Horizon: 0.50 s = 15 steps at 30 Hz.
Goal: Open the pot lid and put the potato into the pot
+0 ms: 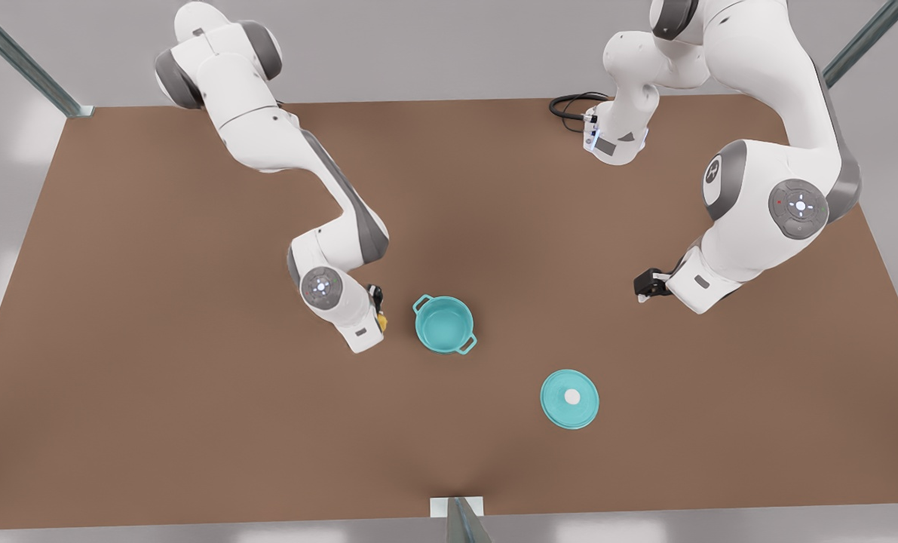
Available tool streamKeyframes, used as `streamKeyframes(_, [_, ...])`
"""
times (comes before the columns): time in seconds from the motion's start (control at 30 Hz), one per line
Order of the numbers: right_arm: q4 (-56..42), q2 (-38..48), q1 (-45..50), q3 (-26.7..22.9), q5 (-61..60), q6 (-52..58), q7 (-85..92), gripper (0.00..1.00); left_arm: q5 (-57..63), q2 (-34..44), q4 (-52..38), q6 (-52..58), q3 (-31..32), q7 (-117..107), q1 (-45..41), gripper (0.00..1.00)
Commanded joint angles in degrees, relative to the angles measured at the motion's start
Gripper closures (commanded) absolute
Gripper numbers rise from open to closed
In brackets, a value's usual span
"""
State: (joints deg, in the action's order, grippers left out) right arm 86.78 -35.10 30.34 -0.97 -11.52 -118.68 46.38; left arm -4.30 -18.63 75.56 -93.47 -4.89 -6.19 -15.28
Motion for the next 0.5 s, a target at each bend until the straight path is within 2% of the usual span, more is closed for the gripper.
streamKeyframes(0.0, [-1.8, -1.6, 2.0, 0.0, -2.5, 0.6, -25.6, 0.47, 0.0, 0.0, 0.0, 0.0, 0.0, 0.0, 0.1, 0.0])
streamKeyframes(0.2, [-10.4, -7.4, 7.2, 0.0, -4.0, 0.5, -32.9, 0.47, 0.1, 0.2, 0.0, 0.2, 0.0, 0.3, 0.0, 0.0])
streamKeyframes(0.47, [-13.7, -13.9, 8.2, -0.4, -3.9, -3.4, -34.5, 0.47, 0.1, 0.1, 0.0, 0.2, 0.1, 0.2, -0.4, 0.0])
